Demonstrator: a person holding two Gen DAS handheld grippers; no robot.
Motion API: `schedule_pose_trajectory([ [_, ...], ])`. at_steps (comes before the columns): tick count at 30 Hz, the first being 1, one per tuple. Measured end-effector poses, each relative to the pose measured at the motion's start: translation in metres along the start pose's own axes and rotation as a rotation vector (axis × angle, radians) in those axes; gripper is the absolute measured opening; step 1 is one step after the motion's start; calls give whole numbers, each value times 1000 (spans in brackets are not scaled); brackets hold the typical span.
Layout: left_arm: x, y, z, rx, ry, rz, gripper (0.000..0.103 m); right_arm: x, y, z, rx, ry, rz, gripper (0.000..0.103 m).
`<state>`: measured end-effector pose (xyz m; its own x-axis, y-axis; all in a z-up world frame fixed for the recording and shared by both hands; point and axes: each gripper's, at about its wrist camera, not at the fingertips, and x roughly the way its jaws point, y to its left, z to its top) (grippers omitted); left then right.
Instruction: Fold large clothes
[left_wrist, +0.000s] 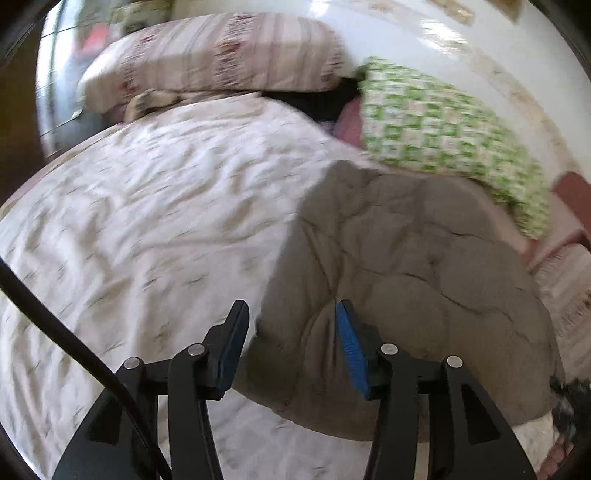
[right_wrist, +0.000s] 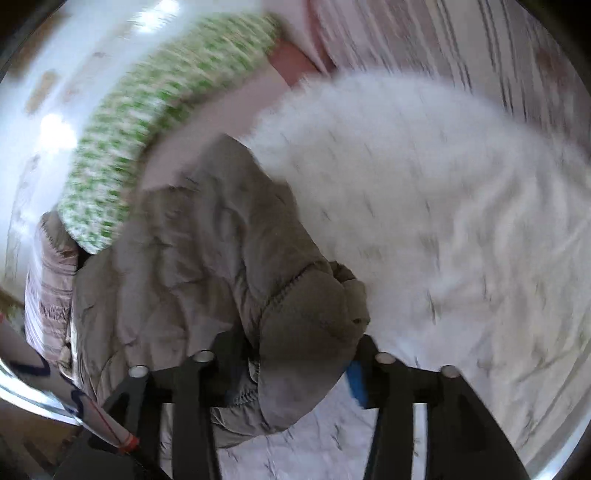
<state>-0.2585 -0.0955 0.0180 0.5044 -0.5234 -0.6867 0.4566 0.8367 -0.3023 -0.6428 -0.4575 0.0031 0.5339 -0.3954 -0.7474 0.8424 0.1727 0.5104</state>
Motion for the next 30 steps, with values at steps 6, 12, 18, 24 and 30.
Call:
schedule_pose_trajectory([
  [6, -22, 40, 10, -151, -94, 80, 48, -31, -36, -2, 177, -31, 52, 67],
  [12, -40, -42, 7, 134, -206, 28, 50, -72, 40, -15, -195, -320, -36, 66],
  [18, -8, -146, -22, 447, -107, -103, 66, -26, 107, -44, -491, -256, 60, 55],
  [24, 32, -168, -39, 486, -79, -72, 68, 22, 137, -56, -599, -211, 36, 51],
  [30, 40, -170, -51, 511, -121, -47, 73, 62, 140, -64, -625, -177, -60, 54],
])
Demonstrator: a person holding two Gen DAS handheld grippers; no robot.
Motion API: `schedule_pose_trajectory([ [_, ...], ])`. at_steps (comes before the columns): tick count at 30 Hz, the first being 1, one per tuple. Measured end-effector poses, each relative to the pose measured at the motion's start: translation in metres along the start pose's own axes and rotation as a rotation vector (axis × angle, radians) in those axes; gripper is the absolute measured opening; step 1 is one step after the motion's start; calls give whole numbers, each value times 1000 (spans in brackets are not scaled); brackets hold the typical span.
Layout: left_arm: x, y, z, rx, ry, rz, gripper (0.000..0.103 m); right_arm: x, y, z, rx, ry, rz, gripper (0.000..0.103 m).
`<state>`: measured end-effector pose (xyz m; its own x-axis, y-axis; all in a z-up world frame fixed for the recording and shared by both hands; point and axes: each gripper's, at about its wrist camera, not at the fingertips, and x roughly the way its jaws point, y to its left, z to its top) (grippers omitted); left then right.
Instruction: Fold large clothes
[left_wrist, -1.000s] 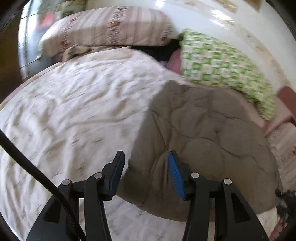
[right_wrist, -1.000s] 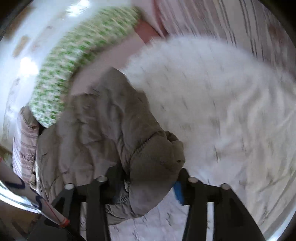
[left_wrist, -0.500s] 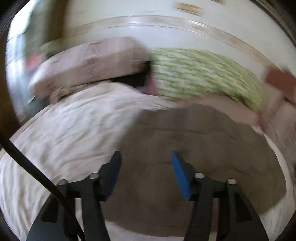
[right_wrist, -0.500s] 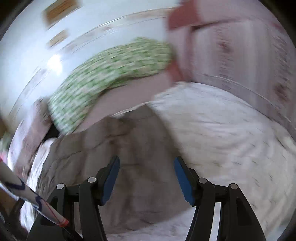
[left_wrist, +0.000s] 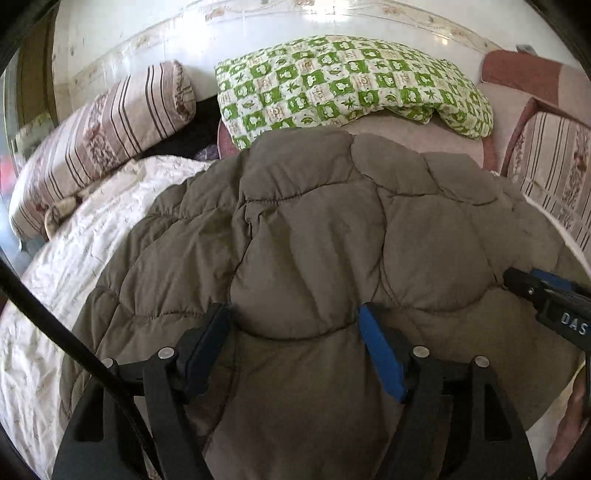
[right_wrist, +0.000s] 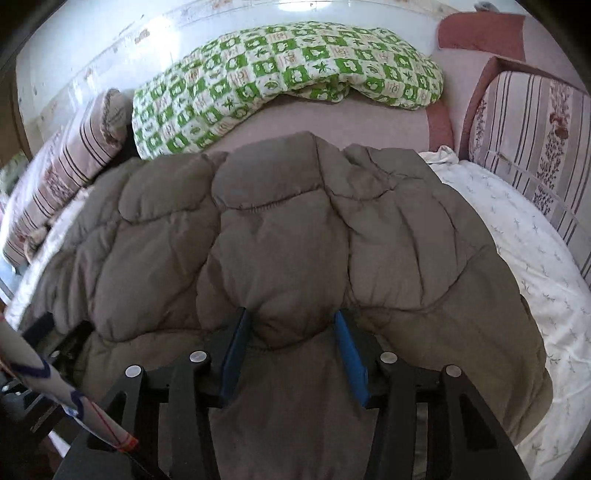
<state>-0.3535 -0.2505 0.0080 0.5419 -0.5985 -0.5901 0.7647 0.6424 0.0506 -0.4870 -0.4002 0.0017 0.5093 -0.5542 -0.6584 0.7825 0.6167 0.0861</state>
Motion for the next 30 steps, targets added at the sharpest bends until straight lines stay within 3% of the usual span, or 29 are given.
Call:
schedule_pose_trajectory([
  [5, 3, -7, -4, 22, -32, 44, 74, 5, 12, -5, -70, -19, -68, 56],
  [19, 6, -5, -5, 17, -36, 42, 74, -6, 14, -4, -94, -47, -77, 57],
  [25, 7, -5, -5, 16, -37, 42, 74, -33, 35, -11, -161, -131, -4, 57],
  [30, 7, -5, -5, 17, -36, 42, 75, -15, 44, -18, -189, -58, 2, 61],
])
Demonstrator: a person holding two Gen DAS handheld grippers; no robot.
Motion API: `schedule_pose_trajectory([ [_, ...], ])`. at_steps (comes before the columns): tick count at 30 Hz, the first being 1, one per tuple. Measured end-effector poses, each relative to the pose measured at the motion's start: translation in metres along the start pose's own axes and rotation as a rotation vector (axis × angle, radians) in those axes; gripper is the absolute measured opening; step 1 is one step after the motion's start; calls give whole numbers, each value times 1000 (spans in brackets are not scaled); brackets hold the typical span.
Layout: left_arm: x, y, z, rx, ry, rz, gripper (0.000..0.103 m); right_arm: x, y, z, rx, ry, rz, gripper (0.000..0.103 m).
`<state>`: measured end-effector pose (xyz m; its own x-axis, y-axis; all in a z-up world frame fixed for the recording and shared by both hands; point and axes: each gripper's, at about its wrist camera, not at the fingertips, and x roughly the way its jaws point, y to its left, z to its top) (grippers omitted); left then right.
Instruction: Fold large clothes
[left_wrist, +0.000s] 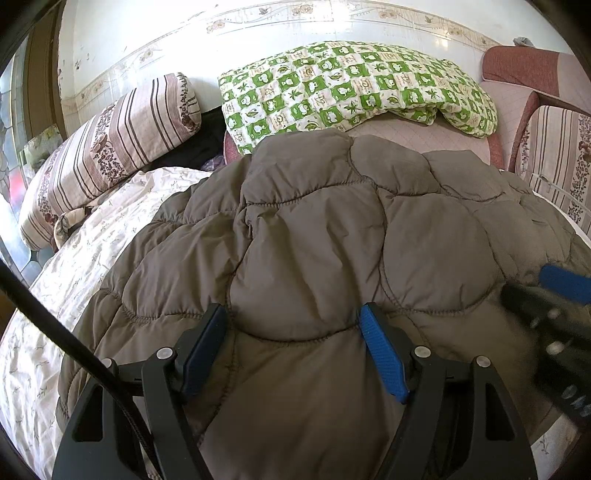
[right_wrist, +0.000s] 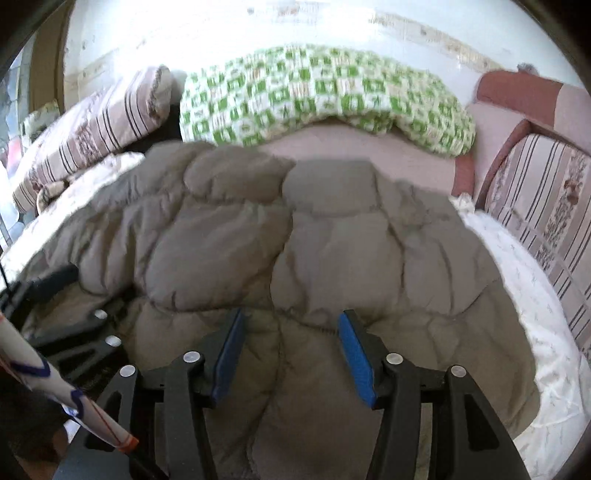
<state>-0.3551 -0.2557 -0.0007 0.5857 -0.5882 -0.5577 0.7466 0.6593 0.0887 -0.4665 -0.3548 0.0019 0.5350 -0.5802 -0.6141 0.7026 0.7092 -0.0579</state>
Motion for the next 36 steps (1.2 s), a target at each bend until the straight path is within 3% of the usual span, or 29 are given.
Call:
schedule_pose_trajectory([
  [10, 0, 0, -1, -2, -4, -2, 75, 5, -5, -1, 28, 24, 20, 64],
  [16, -19, 9, 4, -65, -1, -63, 75, -35, -4, 8, 16, -36, -27, 64],
  [22, -117, 33, 0, -106, -157, -42, 76, -140, -14, 2, 90, -187, -54, 75],
  [31, -236, 36, -53, -100, -158, -33, 82, -253, -4, -52, 121, -221, -21, 77],
  [36, -281, 35, -60, -88, -189, -23, 85, -300, 2, -60, 102, -280, -23, 87],
])
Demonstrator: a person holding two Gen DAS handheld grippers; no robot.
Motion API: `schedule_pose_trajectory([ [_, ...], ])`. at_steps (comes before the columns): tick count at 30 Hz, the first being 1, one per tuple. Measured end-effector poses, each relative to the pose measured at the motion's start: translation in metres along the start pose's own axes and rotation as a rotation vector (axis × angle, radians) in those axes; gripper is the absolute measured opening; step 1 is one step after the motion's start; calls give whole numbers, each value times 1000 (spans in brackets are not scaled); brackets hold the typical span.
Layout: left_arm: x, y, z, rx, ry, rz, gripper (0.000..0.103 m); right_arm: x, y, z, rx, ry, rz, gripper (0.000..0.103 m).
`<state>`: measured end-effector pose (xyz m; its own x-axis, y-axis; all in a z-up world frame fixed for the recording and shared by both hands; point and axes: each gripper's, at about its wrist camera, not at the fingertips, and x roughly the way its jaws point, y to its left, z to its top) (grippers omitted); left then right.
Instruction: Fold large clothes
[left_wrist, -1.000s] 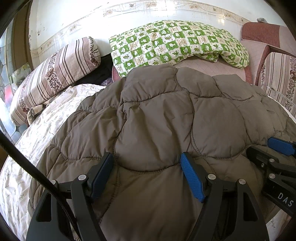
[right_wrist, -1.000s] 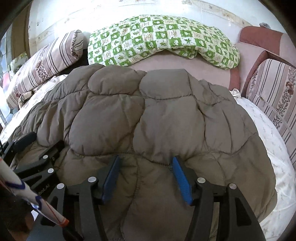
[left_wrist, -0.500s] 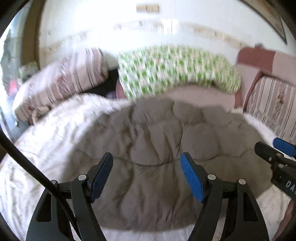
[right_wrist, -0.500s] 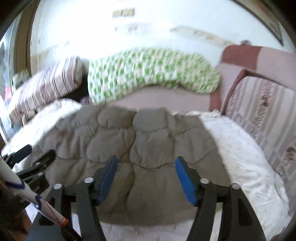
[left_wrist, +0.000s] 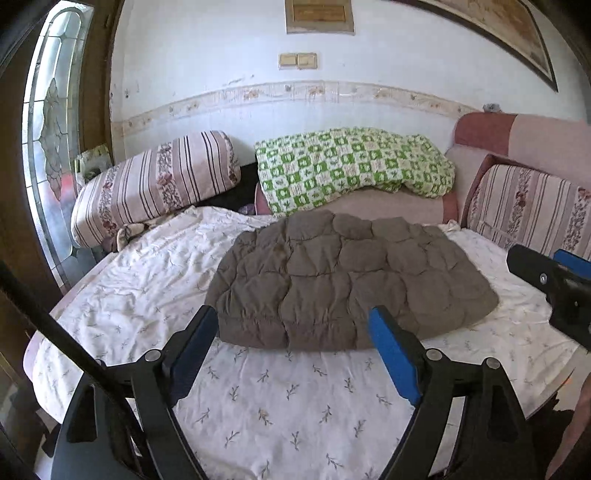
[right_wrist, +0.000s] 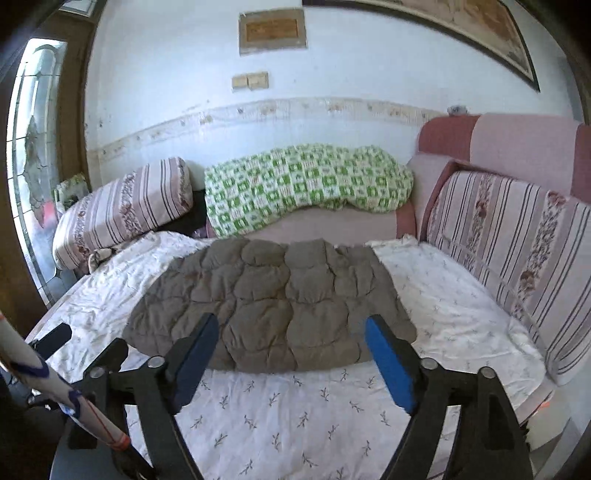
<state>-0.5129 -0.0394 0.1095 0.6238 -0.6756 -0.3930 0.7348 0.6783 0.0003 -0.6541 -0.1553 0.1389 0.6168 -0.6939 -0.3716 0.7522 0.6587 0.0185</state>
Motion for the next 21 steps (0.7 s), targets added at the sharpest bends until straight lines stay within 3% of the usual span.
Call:
schedule_pose_trajectory([
  [6, -23, 5, 10, -21, -45, 25, 86, -21, 4, -1, -16, -27, 8, 89],
  [21, -6, 9, 5, -29, 0, 28, 86, 0, 4, -14, -13, 42, 4, 89],
])
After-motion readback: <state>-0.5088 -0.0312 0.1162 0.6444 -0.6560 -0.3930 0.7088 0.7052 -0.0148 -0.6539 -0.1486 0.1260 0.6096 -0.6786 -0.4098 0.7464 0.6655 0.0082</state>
